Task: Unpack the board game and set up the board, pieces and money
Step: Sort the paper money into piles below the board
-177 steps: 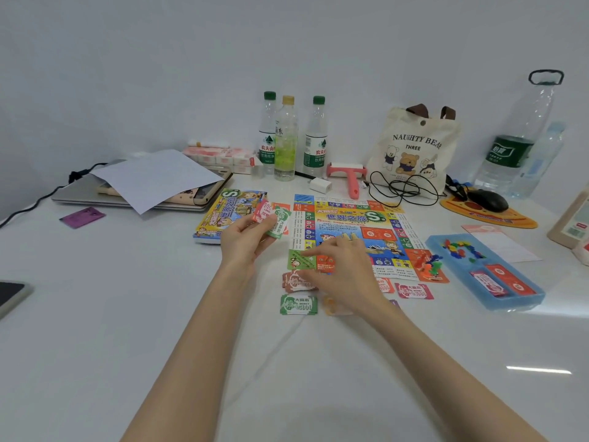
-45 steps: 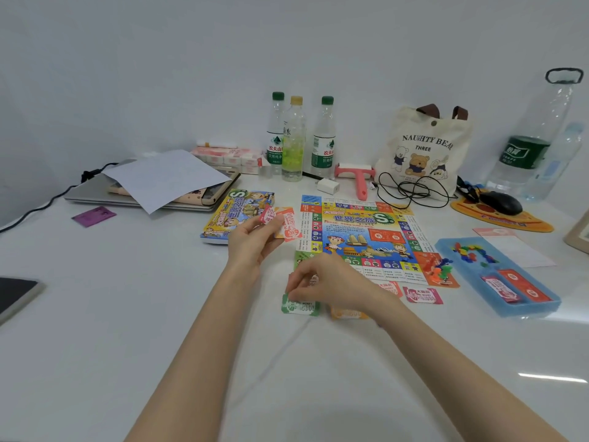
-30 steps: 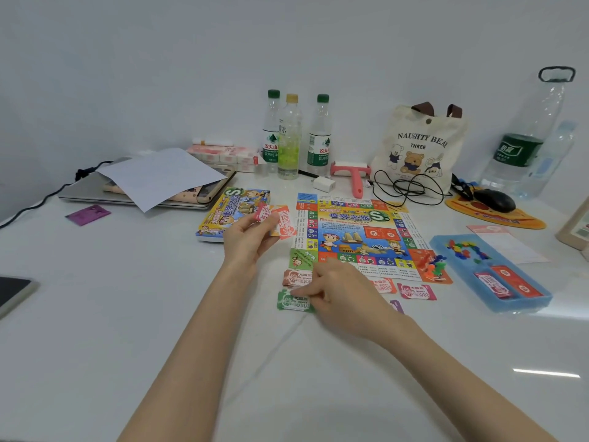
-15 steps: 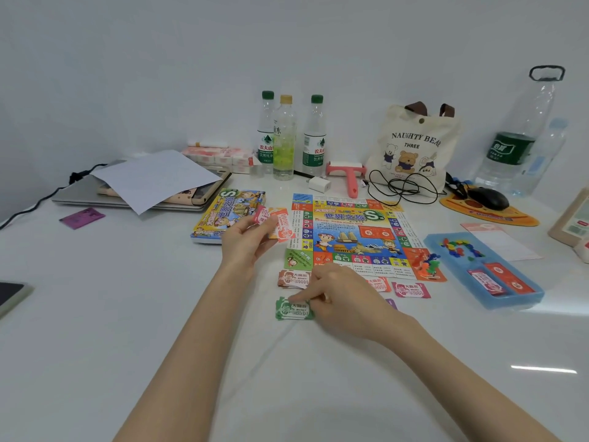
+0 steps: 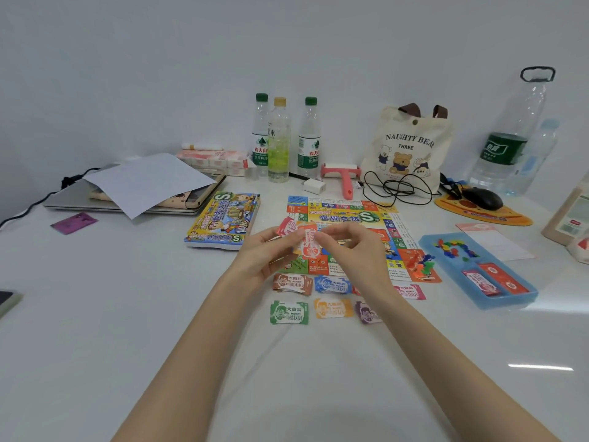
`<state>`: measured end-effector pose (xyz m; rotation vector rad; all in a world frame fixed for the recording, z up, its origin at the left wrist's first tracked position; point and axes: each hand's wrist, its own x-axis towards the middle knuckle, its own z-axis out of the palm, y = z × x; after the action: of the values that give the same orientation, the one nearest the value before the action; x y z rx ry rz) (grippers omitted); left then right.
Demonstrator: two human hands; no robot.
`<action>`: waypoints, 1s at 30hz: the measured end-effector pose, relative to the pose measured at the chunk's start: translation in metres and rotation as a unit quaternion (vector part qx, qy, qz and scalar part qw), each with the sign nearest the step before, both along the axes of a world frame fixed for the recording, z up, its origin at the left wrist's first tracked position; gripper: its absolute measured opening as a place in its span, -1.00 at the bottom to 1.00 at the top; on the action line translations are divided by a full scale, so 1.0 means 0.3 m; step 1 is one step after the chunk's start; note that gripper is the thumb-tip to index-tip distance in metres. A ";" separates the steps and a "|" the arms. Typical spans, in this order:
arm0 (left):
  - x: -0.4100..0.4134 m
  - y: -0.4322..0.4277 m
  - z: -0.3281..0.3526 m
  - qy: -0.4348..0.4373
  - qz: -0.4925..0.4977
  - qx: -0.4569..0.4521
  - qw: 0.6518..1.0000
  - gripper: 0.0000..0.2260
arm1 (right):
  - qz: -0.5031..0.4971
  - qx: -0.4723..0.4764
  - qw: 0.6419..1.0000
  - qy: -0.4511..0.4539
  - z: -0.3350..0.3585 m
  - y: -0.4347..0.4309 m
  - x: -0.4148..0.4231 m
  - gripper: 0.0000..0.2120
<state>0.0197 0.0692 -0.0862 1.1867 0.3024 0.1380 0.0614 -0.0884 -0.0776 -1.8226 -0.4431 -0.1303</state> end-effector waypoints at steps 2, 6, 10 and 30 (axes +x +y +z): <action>0.003 -0.013 -0.002 -0.002 -0.005 -0.002 1.000 -0.69 | 0.007 -0.002 1.000 0.017 0.001 -0.007 0.006 -0.90; 0.000 -0.038 0.002 -0.011 0.003 -0.007 1.000 -0.75 | 0.027 0.014 0.997 0.070 0.000 -0.028 0.014 -0.90; -0.001 -0.064 -0.002 -0.028 0.027 0.023 0.999 -0.73 | 0.028 0.066 0.990 0.124 0.010 -0.046 0.004 -0.93; 0.003 -0.141 -0.009 -0.054 0.069 0.081 0.993 -0.80 | 0.038 0.048 0.987 0.150 -0.011 -0.117 -0.016 -0.92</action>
<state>0.0207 0.0268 -0.0890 1.3140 0.2820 0.3507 0.0565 -0.1234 -0.0808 -1.6930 -0.2873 0.1728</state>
